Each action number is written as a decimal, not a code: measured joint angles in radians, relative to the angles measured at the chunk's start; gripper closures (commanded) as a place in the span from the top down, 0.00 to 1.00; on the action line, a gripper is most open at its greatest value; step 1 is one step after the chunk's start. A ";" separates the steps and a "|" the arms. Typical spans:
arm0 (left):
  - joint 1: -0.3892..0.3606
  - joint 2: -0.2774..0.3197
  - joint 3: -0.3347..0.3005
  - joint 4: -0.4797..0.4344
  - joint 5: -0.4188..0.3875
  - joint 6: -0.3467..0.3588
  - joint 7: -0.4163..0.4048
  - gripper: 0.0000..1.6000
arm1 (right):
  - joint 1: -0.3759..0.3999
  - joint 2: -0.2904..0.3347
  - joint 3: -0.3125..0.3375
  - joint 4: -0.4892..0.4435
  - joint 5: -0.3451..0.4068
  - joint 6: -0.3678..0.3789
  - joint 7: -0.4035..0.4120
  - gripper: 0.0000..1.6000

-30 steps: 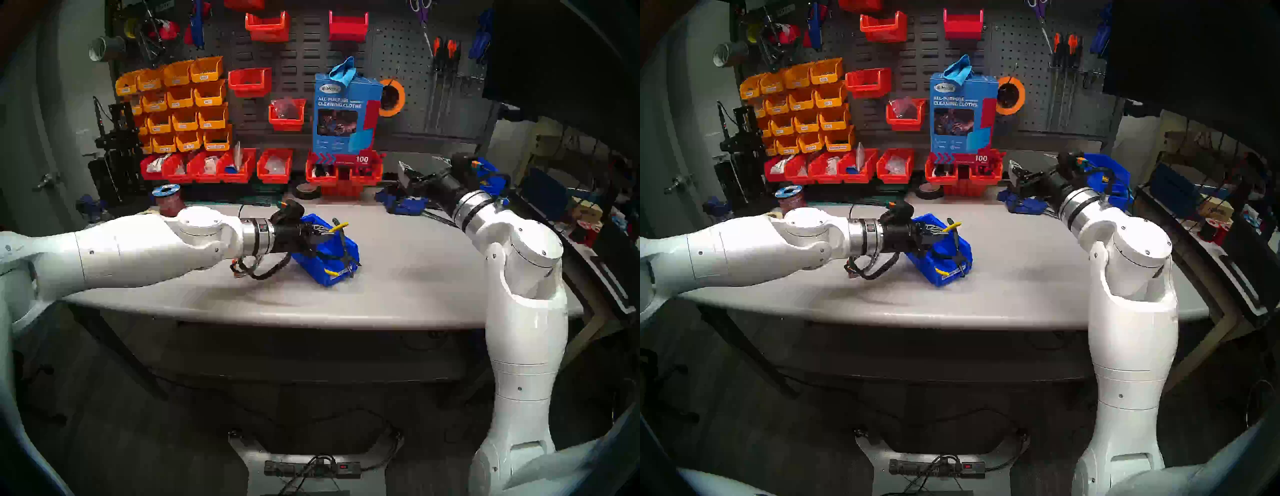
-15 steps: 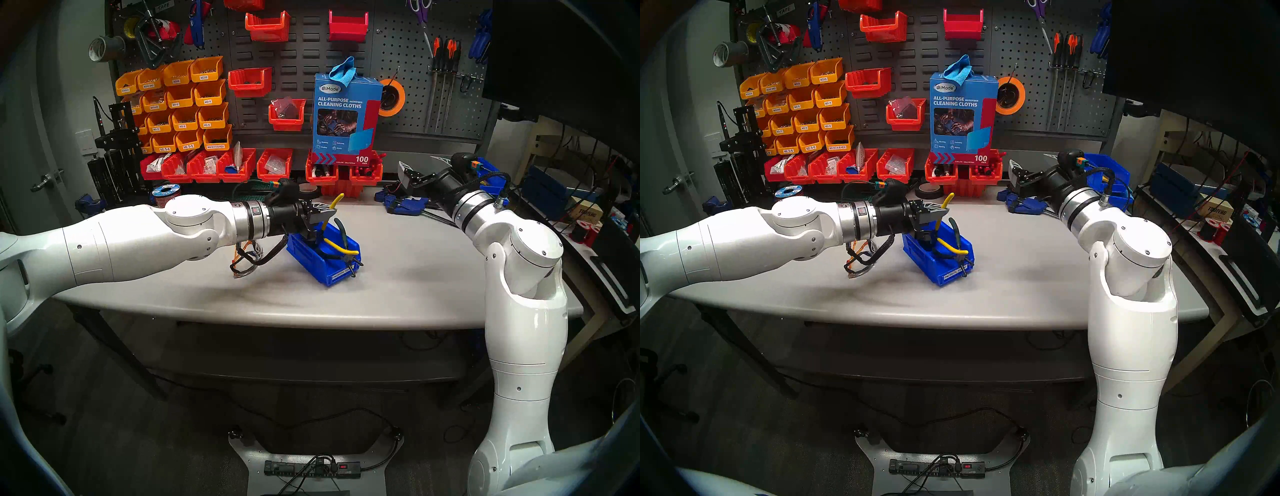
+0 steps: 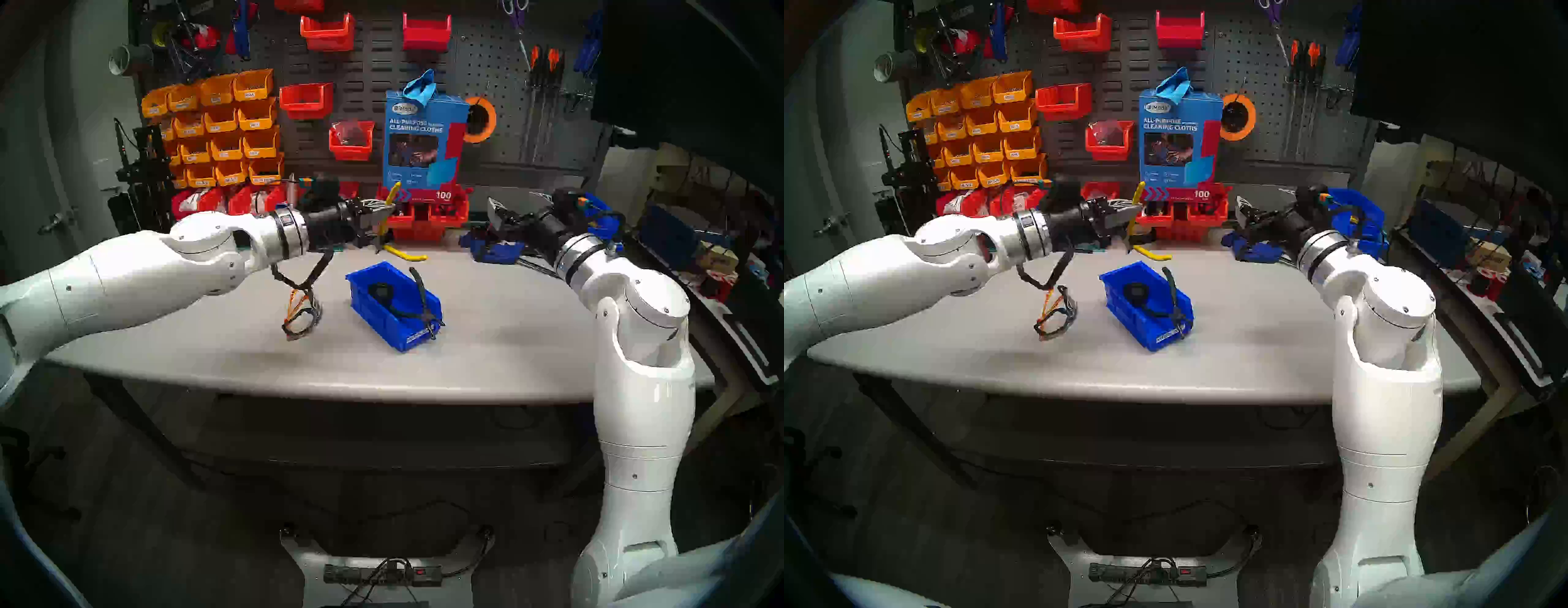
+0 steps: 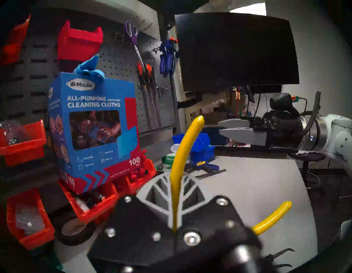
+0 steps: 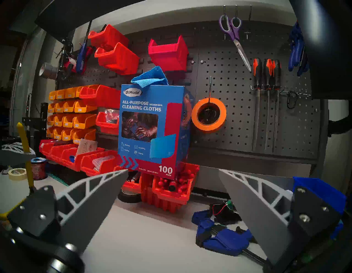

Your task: Take out tools from the storage box

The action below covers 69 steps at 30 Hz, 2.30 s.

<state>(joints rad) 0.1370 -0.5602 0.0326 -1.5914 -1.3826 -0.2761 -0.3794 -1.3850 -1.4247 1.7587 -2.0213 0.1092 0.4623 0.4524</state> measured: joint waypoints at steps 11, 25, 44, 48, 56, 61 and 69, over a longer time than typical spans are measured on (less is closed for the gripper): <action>-0.002 0.116 -0.035 -0.017 -0.019 -0.055 0.031 0.00 | 0.001 -0.005 0.003 0.000 -0.005 0.000 0.005 1.00; 0.068 0.285 0.034 -0.049 -0.022 -0.086 0.056 0.00 | 0.002 -0.011 0.006 0.000 -0.012 0.000 0.012 1.00; 0.137 0.391 0.130 -0.017 0.048 -0.119 0.123 0.00 | 0.004 -0.020 0.010 0.000 -0.023 0.002 0.020 1.00; 0.142 0.390 0.139 0.002 0.068 -0.119 0.129 0.00 | 0.005 -0.022 0.011 0.000 -0.025 0.003 0.022 1.00; 0.147 0.357 0.151 0.038 0.109 -0.116 0.111 0.00 | 0.005 -0.025 0.013 0.000 -0.028 0.003 0.026 1.00; 0.147 0.341 0.154 0.051 0.124 -0.116 0.095 0.16 | 0.006 -0.028 0.014 0.000 -0.031 0.004 0.028 1.00; 0.154 0.319 0.169 0.059 0.141 -0.107 0.089 0.94 | 0.006 -0.031 0.016 0.000 -0.035 0.004 0.032 1.00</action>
<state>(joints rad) 0.2911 -0.2413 0.2016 -1.5321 -1.2419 -0.3831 -0.2904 -1.3788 -1.4554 1.7744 -2.0217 0.0745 0.4663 0.4839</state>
